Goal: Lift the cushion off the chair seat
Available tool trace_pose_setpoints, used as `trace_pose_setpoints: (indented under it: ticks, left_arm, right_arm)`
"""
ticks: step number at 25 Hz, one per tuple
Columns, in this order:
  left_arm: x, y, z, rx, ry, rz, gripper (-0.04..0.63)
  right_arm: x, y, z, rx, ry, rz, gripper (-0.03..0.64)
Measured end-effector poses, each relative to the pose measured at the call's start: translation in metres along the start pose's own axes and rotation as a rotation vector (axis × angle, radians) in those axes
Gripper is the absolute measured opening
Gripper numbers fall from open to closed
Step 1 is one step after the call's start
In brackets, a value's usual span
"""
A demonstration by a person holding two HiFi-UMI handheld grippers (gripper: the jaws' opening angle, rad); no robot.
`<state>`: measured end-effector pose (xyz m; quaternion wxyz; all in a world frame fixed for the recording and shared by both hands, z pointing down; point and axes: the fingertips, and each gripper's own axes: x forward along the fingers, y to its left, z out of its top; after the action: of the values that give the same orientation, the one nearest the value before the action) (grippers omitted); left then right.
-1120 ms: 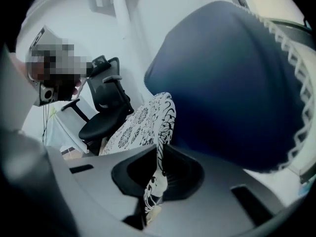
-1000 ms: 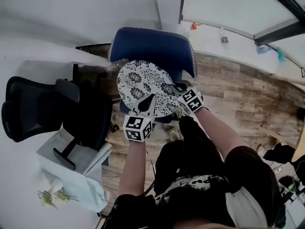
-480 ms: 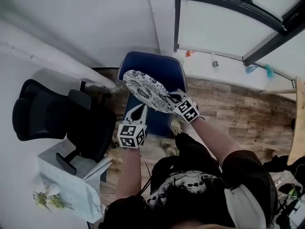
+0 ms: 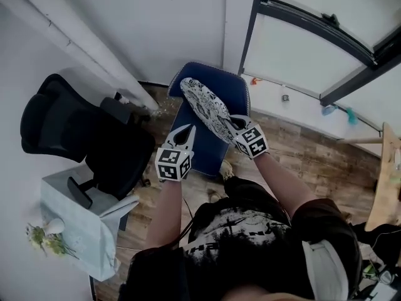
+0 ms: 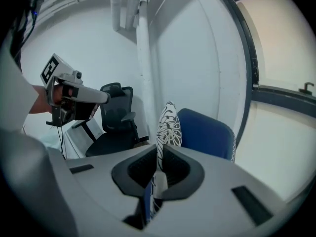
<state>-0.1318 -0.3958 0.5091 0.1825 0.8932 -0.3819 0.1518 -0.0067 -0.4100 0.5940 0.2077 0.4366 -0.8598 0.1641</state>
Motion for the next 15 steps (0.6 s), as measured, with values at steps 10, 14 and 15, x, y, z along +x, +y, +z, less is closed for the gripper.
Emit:
trace_pose_setpoints:
  ticks: [10,14,15]
  left_arm:
    - [-0.021,0.006,0.030,0.005,-0.097,0.040,0.012]
    - [-0.031,0.010,0.033,0.001,-0.109,0.054,0.012]
    - [-0.034,0.009,0.033,0.002,-0.111,0.058,0.012]
  right_arm:
    - [-0.039,0.016,0.079,-0.123,-0.127,0.010,0.031]
    - [-0.054,0.027,0.104,-0.113,-0.184,0.024,0.031]
    - [-0.059,0.030,0.109,-0.108,-0.197,0.032,0.031]
